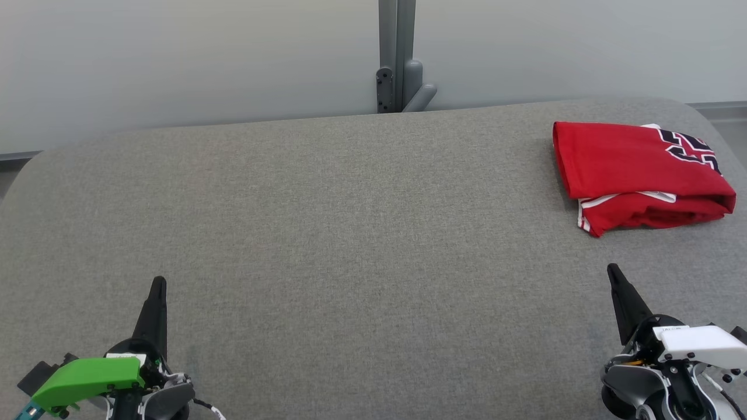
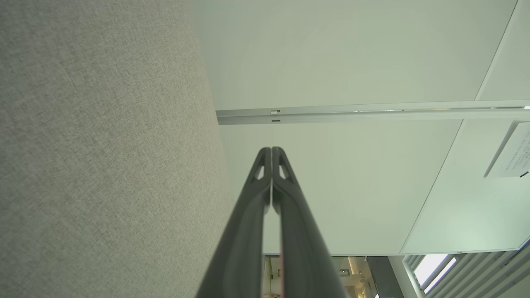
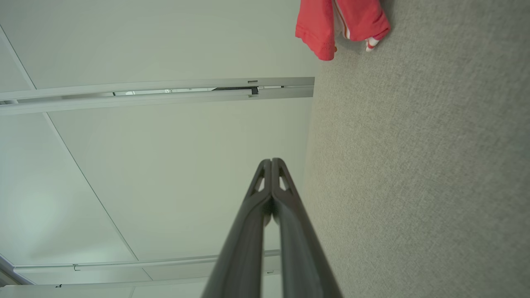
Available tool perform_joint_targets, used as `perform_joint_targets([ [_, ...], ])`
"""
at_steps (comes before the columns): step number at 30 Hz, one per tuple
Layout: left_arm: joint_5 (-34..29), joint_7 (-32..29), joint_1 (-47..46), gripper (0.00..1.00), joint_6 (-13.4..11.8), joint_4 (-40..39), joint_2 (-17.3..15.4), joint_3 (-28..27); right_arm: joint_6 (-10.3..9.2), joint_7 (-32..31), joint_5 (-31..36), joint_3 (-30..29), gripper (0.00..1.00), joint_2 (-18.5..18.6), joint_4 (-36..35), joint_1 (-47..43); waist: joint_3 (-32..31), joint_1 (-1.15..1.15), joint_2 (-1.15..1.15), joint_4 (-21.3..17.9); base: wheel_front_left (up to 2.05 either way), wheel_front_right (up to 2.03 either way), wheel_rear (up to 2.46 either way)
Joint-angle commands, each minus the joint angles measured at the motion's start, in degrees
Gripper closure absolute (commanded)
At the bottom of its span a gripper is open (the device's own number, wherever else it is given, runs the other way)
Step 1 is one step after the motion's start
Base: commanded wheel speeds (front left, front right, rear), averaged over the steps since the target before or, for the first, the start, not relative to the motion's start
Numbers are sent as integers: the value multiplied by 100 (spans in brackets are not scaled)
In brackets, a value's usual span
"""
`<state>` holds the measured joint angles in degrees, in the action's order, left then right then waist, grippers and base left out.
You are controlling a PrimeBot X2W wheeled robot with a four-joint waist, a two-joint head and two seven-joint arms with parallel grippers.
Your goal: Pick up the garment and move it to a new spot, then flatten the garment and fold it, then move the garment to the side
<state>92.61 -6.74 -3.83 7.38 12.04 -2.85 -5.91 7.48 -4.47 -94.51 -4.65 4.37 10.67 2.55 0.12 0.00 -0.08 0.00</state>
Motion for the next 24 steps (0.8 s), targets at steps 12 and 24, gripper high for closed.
perform_joint_targets([
  [12,12,-19,-59,100,33,-18,-3,-18,2,-45,43,-42,100,-15,-8,34,0,0,8,0,0,0,0],
  [24,13,-18,-58,100,32,-18,-3,-17,2,-65,61,-64,100,-31,-6,37,0,0,8,0,0,0,0],
])
